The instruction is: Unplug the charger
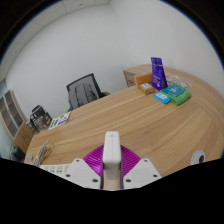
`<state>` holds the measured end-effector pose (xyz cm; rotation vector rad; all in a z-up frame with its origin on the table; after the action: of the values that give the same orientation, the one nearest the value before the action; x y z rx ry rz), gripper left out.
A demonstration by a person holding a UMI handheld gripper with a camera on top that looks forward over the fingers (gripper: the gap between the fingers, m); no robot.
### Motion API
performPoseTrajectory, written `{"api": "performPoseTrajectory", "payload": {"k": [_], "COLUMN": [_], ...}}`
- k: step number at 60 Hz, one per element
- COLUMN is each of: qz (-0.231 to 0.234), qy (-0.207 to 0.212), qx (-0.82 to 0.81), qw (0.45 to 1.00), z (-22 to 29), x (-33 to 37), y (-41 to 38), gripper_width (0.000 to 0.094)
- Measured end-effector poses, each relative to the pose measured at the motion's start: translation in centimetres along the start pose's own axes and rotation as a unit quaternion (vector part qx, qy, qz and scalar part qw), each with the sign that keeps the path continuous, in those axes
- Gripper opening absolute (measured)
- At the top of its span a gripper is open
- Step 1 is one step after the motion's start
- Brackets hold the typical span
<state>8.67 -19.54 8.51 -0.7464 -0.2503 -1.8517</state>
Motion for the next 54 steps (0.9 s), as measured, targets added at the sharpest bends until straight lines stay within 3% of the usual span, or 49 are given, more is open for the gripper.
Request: {"api": "performPoseTrajectory", "payload": {"k": [6, 11, 16, 24, 42, 54], "qz": [-0.003, -0.003, -0.023, -0.065, -0.124, -0.144], "qy": [-0.023, -0.027, -0.047, -0.041, 0.031, 0.059], "qx": [-0.014, -0.026, -0.005, 0.058, 0.166, 0.176], "qw": [1.000, 0.999, 0.999, 0.995, 0.978, 0.972], "z": [-1.4, -1.6, -2.5, -2.3, 2.2, 1.3], "x": [-1.1, -0.5, -0.7, 0.7, 10.2, 20.9], "y": [3.1, 4.7, 7.3, 9.9, 9.0, 6.0], "gripper_width": [0.0261, 0.0423, 0.0676, 0.0860, 0.0859, 0.0861]}}
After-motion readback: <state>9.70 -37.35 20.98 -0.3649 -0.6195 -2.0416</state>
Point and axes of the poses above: the point between the fingertips, and its own axes, seen from behind it with the camera up: y to the right, z up, x backward, against the way the camera looks, the point moved 6 cm from there along x, backward, against the way the camera looks, and after that the axes turned 14 degrees about -z, right-handed, at the moved point
